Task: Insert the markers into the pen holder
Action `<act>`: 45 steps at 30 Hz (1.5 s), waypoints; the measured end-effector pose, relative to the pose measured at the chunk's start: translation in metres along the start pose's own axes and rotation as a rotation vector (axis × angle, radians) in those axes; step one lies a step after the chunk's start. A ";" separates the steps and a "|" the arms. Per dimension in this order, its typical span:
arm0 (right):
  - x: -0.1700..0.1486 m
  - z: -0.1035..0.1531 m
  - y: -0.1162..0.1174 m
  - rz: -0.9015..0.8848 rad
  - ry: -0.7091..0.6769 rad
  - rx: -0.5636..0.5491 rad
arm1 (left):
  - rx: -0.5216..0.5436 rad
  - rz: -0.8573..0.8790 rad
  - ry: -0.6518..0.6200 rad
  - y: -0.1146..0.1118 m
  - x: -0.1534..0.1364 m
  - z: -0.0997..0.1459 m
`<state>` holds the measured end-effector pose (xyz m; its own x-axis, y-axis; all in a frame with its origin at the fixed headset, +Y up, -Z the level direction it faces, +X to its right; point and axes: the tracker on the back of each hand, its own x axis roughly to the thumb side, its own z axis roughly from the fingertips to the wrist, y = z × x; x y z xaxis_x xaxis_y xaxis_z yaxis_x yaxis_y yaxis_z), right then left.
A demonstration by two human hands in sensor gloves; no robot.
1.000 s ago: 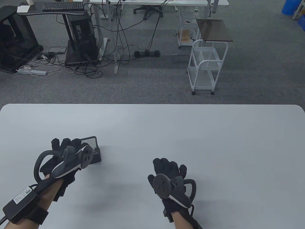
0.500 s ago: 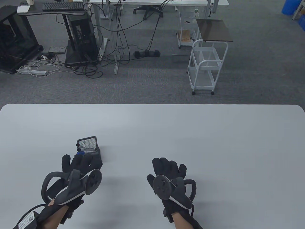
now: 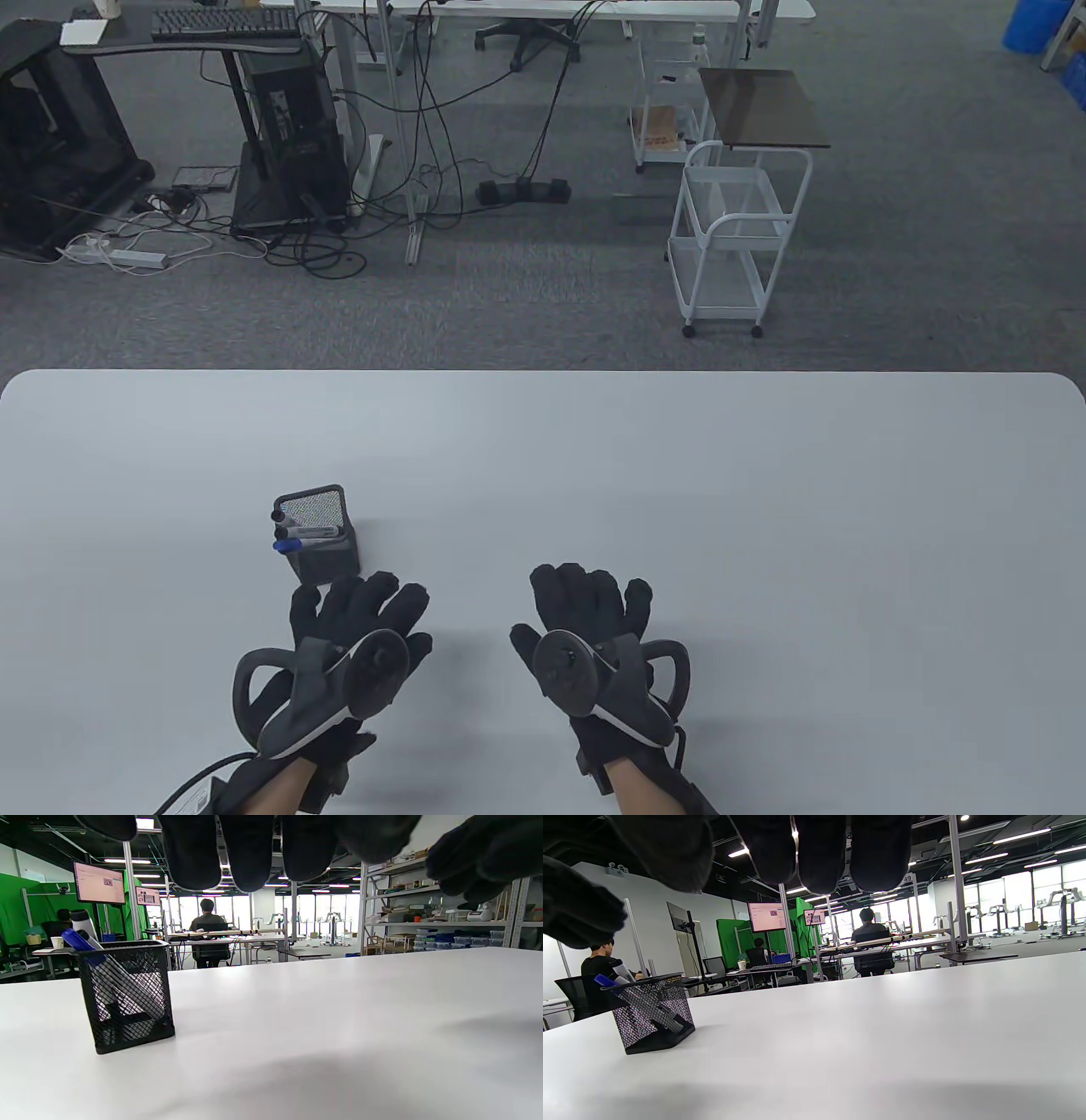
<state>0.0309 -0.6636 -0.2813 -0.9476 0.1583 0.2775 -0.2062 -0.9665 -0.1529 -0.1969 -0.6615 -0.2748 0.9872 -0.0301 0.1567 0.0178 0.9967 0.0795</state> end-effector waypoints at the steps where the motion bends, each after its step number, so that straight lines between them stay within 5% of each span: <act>1: 0.000 0.000 0.001 0.002 -0.002 -0.002 | 0.005 0.003 0.005 -0.003 0.001 -0.001; 11: -0.003 -0.005 0.014 0.041 -0.028 -0.036 | 0.093 0.041 0.034 -0.030 0.004 -0.015; 23: -0.002 -0.004 0.021 0.136 -0.038 -0.144 | 0.243 0.039 0.004 -0.032 0.002 -0.023; 45: 0.001 -0.002 0.024 0.118 -0.069 -0.144 | 0.257 -0.019 -0.031 -0.032 0.011 -0.015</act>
<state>0.0243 -0.6866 -0.2867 -0.9492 0.0261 0.3136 -0.1319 -0.9379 -0.3210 -0.1838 -0.6928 -0.2904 0.9817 -0.0552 0.1823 -0.0081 0.9441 0.3294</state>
